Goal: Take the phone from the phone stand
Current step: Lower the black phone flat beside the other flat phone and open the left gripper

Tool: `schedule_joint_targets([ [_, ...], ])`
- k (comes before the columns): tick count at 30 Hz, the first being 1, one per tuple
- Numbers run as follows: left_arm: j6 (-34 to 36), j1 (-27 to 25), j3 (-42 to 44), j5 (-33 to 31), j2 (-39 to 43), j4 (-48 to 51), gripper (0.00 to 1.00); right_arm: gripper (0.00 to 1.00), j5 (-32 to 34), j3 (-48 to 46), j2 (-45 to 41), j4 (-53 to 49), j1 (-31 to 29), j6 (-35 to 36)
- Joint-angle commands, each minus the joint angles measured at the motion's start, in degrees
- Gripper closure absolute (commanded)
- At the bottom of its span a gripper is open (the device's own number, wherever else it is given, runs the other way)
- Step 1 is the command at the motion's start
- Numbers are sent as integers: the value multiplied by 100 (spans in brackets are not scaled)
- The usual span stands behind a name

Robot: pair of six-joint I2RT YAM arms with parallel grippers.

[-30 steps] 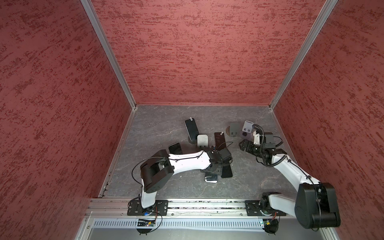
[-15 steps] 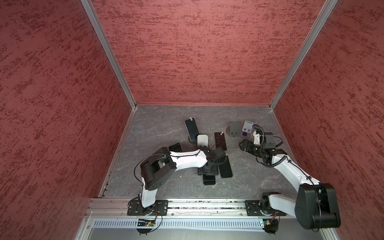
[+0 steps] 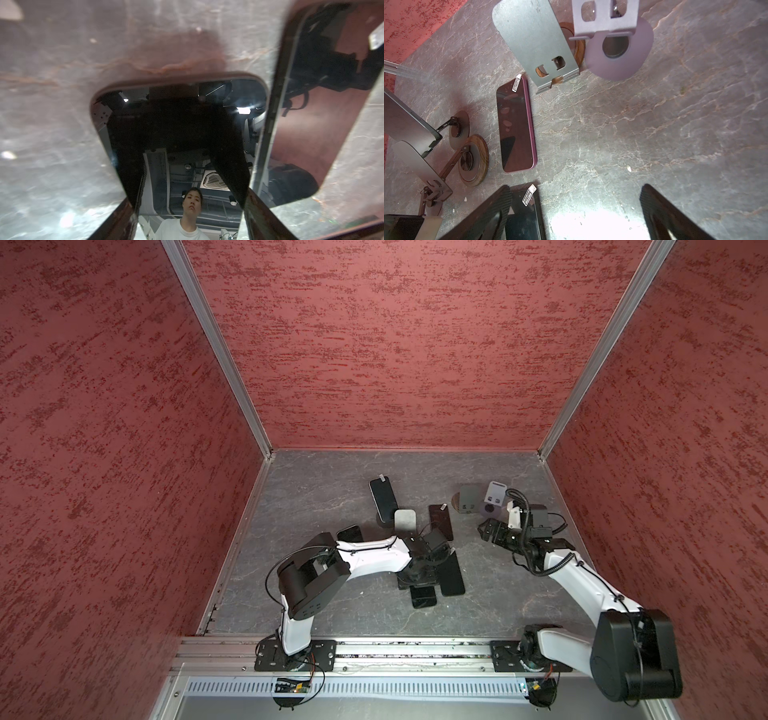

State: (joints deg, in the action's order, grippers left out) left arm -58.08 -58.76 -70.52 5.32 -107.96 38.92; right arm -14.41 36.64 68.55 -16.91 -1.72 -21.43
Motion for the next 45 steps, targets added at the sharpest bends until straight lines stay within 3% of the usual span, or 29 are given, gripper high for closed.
schedule_joint_targets([
  [1, -74, -3, -70, 212, -268, -346, 32, 1, -105, -78, -108, 143, -21, 24],
  [15, 119, 5, -211, -44, -488, 134, 30, 1, -132, -87, -158, 157, -17, 25],
  [22, 232, 14, -205, -220, -498, 259, 16, 1, -135, -87, -142, 168, -22, 25],
  [36, 406, 0, -220, -476, -310, 278, 14, 1, -141, -103, -152, 169, -22, 24],
  [45, 874, -232, -279, -1262, 149, 315, 9, 1, -132, -103, -89, 179, -22, 16],
])
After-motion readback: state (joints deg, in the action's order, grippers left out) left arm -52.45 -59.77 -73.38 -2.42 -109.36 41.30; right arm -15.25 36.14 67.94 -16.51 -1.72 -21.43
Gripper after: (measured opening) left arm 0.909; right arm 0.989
